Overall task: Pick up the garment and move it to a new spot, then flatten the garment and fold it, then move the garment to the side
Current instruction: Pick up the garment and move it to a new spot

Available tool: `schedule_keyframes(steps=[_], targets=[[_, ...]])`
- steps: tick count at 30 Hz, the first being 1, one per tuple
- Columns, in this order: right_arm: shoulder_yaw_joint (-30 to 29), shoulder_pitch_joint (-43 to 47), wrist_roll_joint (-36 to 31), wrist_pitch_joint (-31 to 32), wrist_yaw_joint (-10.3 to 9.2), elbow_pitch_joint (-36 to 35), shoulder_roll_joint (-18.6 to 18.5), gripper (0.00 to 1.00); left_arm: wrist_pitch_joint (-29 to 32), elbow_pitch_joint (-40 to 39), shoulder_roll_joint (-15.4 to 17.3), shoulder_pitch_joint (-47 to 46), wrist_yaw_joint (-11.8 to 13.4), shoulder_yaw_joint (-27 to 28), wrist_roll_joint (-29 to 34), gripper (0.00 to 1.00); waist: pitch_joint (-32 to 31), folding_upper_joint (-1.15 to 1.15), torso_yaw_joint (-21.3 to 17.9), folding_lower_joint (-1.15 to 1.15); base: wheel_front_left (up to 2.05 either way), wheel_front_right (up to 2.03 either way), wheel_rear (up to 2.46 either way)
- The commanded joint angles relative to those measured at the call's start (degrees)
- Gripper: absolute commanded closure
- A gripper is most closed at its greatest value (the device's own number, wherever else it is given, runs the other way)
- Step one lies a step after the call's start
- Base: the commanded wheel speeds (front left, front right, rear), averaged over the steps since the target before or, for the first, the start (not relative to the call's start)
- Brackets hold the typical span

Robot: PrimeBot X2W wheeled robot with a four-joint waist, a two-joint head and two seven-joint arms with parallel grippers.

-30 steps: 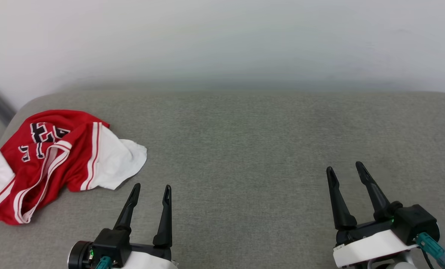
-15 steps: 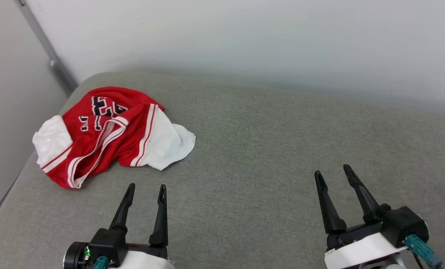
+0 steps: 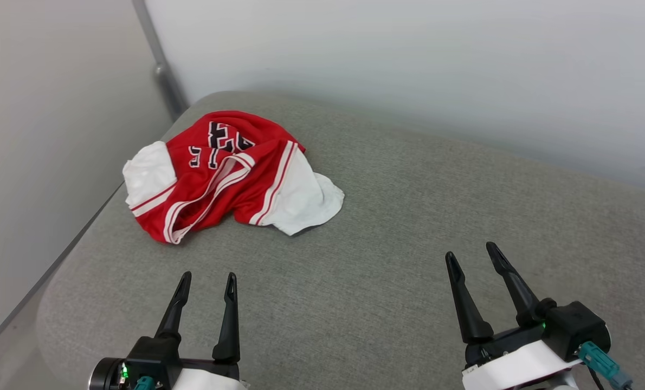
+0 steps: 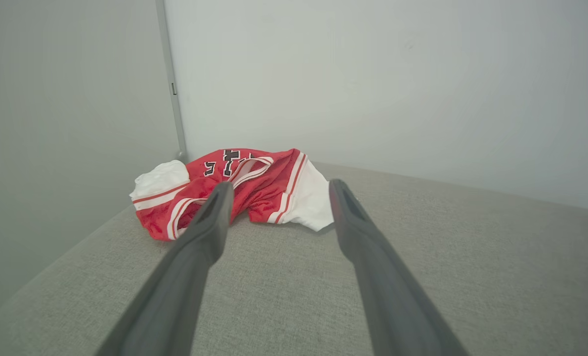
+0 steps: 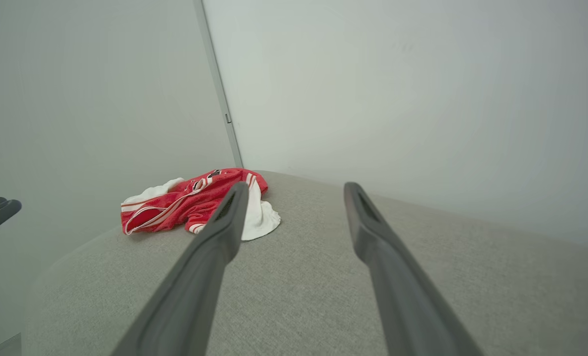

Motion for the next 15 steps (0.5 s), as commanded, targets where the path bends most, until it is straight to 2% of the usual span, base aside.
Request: schedule_keyframes(steps=[1,15], targets=[[0.0,0.7,0.2,-0.1,0.11,0.1,-0.1,0.0,-0.2,0.0,0.0,0.5,0.0,0.1,-0.1,0.0,-0.1,0.0,0.8,0.0,0.0,0.0,0.0],[0.3,0.9,0.8,-0.1,0.11,0.1,-0.1,0.0,-0.2,0.5,0.0,0.7,0.3,-0.3,0.7,0.0,-0.6,0.0,2.2,0.0,0.0,0.0,0.0]])
